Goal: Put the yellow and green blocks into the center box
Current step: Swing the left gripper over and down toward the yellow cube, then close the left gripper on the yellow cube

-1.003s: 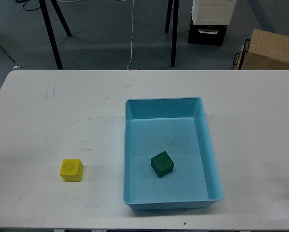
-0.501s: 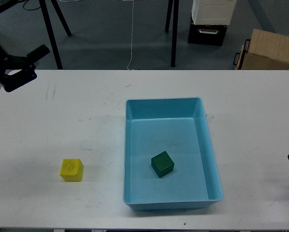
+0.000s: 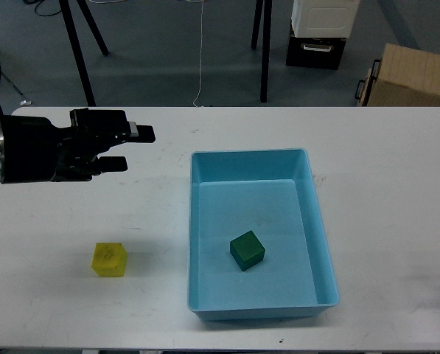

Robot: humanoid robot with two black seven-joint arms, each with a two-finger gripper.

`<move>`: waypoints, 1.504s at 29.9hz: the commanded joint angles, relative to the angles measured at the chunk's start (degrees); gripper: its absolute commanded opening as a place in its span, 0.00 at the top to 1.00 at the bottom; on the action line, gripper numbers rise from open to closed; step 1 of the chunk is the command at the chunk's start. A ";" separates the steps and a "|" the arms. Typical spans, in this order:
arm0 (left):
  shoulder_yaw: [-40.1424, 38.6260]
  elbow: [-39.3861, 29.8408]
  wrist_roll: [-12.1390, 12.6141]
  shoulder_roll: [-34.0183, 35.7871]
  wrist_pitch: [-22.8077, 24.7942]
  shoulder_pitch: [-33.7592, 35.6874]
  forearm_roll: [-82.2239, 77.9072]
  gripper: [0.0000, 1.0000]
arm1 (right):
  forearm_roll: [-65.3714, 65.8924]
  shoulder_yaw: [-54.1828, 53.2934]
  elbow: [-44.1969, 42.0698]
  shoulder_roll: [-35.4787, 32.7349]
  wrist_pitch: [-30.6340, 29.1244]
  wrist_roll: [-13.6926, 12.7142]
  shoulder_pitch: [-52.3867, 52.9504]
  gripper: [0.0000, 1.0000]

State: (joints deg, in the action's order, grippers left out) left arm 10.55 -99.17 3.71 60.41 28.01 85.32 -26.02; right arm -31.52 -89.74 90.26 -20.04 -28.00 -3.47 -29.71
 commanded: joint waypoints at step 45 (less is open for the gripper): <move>44.30 20.42 0.60 -29.64 -0.01 6.44 -7.38 0.02 | 0.14 0.53 -0.35 0.26 0.00 -0.22 0.00 0.17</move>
State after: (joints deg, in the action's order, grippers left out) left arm 55.02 -79.59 4.39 31.77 28.00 92.47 -33.40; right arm -31.46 -89.15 89.89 -19.78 -28.00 -3.67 -29.82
